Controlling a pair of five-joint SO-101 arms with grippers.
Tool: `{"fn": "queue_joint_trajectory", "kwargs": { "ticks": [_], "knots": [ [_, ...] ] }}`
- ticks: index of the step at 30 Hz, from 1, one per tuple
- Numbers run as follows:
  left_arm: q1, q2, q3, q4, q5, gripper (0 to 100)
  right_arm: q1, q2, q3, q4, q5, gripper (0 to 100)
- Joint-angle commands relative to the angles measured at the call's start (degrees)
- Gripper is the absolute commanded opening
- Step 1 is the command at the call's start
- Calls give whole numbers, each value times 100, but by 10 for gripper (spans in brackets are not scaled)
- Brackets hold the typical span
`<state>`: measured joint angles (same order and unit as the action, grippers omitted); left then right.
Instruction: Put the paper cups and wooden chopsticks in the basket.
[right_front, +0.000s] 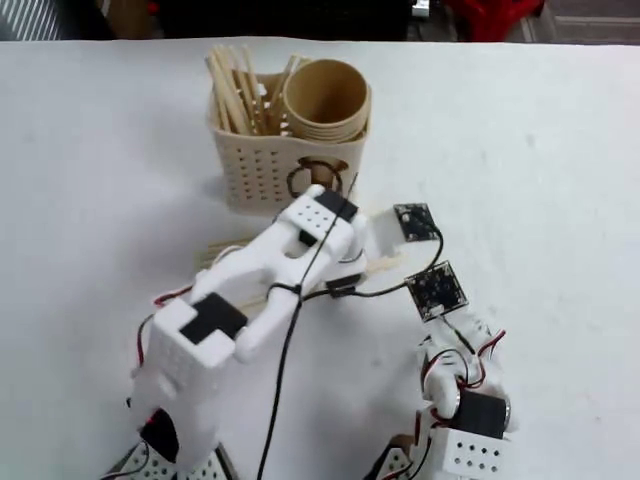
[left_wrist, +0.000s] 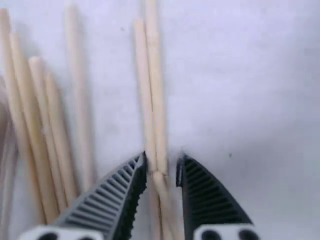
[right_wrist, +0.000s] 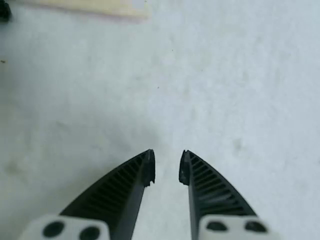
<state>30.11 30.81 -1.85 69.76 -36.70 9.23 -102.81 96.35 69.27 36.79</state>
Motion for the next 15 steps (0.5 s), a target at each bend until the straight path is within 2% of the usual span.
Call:
{"fn": "queue_joint_trajectory", "kwargs": {
  "ticks": [1, 6, 15],
  "knots": [
    [-22, 207, -457, 246, -9, 28, 31, -57, 44, -66, 53, 98],
    [-13, -31, -492, 246, -18, 22, 31, -57, 44, -66, 53, 98],
    [13, -2167, -492, 958, 202, 22, 31, -57, 44, -66, 53, 98]
  ]
}}
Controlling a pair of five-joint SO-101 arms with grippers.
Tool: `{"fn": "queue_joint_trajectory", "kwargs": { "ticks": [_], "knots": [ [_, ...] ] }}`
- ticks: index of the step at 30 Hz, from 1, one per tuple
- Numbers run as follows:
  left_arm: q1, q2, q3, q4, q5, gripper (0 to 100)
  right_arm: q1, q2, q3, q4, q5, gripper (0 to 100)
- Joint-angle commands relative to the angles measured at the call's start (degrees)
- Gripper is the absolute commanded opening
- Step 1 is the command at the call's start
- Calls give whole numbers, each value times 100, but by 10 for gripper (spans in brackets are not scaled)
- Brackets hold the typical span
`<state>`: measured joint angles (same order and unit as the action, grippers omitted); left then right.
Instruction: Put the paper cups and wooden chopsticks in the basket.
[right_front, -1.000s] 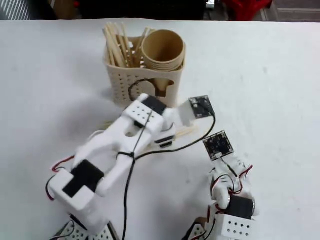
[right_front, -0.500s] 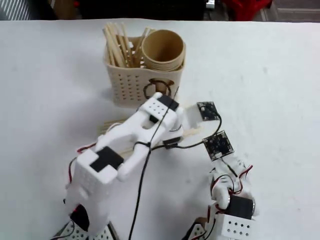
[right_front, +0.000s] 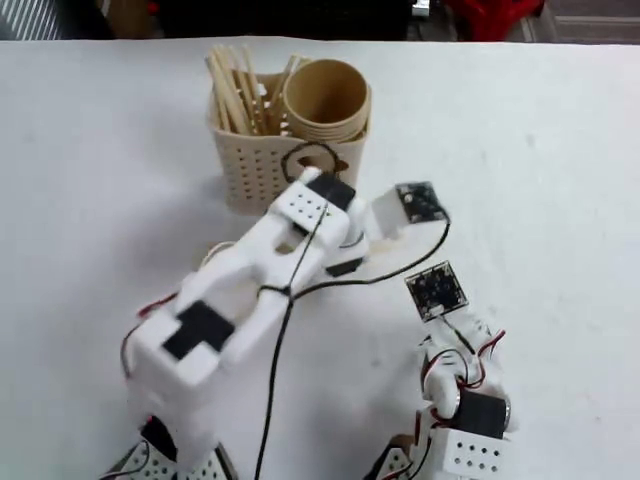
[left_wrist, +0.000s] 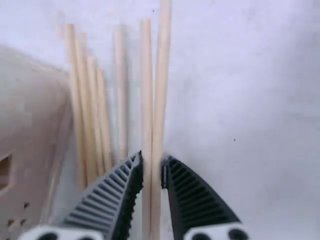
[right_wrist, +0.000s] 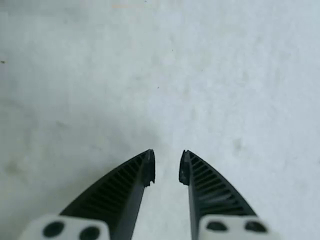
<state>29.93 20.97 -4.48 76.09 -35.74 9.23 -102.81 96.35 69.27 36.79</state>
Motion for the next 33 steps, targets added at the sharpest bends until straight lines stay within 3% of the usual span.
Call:
{"fn": "queue_joint_trajectory", "kwargs": {
  "ticks": [1, 9, 16, 25, 33],
  "knots": [
    [4, -1420, -229, 378, 114, 21, 31, -57, 44, -66, 53, 98],
    [-101, -2958, -264, 422, 343, 21, 31, -57, 44, -66, 53, 98],
    [-752, -3723, -1714, 466, 818, 21, 31, -57, 44, -66, 53, 98],
    [-1367, -3125, -3947, -554, 2163, 21, 31, -57, 44, -66, 53, 98],
    [-1833, -2009, -4176, -1477, 3262, 21, 31, -57, 44, -66, 53, 98]
  ]
}}
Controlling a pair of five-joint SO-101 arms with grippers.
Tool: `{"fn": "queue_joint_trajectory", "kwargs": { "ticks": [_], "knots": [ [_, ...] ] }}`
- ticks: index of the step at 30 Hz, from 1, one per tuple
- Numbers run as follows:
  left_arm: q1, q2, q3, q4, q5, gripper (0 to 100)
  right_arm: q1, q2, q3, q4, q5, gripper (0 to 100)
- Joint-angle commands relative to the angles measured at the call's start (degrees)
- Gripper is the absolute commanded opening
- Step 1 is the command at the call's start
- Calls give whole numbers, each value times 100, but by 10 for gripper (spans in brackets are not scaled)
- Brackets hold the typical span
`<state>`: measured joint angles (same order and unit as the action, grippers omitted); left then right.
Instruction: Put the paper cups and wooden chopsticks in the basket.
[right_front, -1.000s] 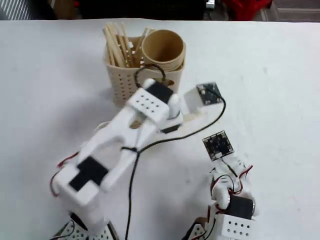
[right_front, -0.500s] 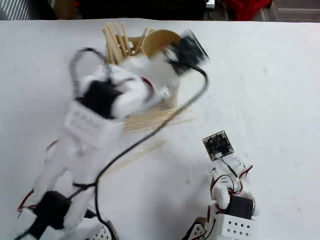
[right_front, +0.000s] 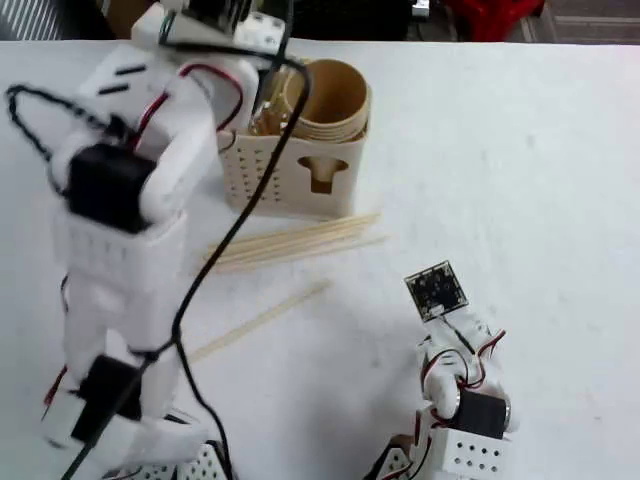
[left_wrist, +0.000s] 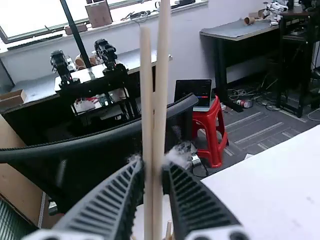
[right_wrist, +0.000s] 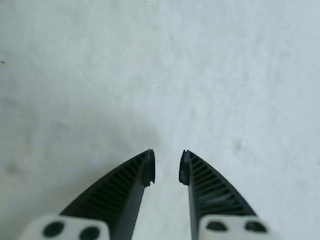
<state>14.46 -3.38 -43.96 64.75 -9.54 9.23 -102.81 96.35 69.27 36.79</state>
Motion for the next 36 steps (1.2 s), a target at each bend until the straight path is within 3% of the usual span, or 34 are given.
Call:
{"fn": "queue_joint_trajectory", "kwargs": {
  "ticks": [1, 10, 19, 24, 31, 34, 36],
  "knots": [
    [-382, 567, -229, -360, 844, 21, 31, -57, 44, -66, 53, 98],
    [-1042, 1780, -220, -765, 1354, 21, 31, -57, 44, -66, 53, 98],
    [-1015, 1851, 246, -738, 1424, 21, 31, -57, 44, -66, 53, 98],
    [-1015, 989, 1705, -1336, 1389, 21, 31, -57, 44, -66, 53, 98],
    [-1024, -716, 5240, -3868, 1187, 47, 31, -57, 44, -66, 53, 98],
    [-1059, -1174, 5732, -3947, 1081, 133, 31, -57, 44, -66, 53, 98],
    [-1059, -1420, 5732, -3657, 941, 141, 31, -57, 44, -66, 53, 98]
  ]
}}
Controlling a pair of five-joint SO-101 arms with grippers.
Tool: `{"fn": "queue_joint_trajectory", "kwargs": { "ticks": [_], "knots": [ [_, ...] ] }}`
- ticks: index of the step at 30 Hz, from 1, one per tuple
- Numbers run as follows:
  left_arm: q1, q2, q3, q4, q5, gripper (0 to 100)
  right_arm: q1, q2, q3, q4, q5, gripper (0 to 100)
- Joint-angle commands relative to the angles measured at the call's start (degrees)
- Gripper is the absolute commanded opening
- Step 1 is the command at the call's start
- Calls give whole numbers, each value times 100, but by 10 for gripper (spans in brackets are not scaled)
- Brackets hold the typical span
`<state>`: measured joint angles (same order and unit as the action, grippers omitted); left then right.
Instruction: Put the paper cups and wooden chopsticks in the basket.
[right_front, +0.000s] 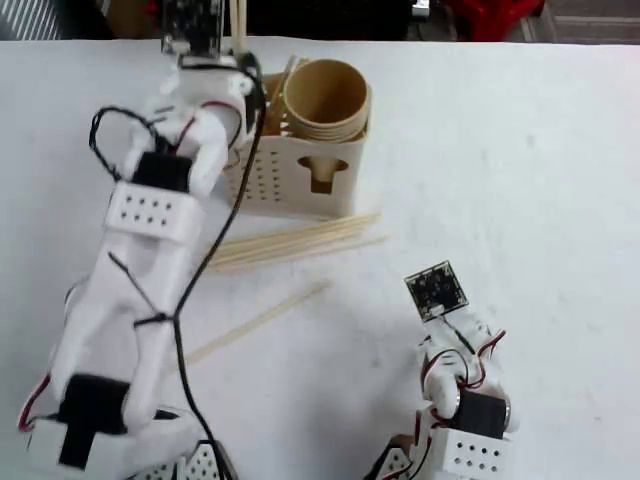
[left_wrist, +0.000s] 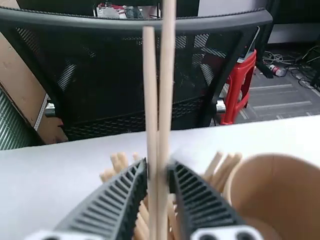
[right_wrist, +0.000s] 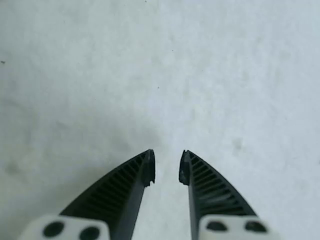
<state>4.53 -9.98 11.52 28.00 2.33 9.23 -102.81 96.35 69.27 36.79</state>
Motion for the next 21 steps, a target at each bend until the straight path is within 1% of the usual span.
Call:
{"fn": "queue_joint_trajectory", "kwargs": {
  "ticks": [1, 5, 7, 9, 11, 14, 17, 19, 21],
  "knots": [
    [-66, -866, 141, 167, -290, 141, 31, -57, 44, -66, 53, 98],
    [-66, -1455, -334, 1073, -316, 141, 31, -57, 44, -66, 53, 98],
    [-31, -1833, -721, 1776, -325, 139, 31, -57, 44, -66, 53, 98],
    [13, -2229, -1169, 2760, -360, 114, 31, -57, 44, -66, 53, 98],
    [233, -2527, -1503, 3763, -800, 85, 31, -57, 44, -66, 53, 98],
    [611, -2730, -1521, 5046, -1644, 73, 31, -57, 44, -66, 53, 98],
    [840, -2730, -932, 6022, -2303, 98, 31, -57, 44, -66, 53, 98],
    [971, -2730, -88, 6145, -2664, 124, 31, -31, 44, -66, 53, 98],
    [1059, -2730, 923, 5934, -3077, 135, 31, -31, 44, -66, 53, 98]
  ]
}}
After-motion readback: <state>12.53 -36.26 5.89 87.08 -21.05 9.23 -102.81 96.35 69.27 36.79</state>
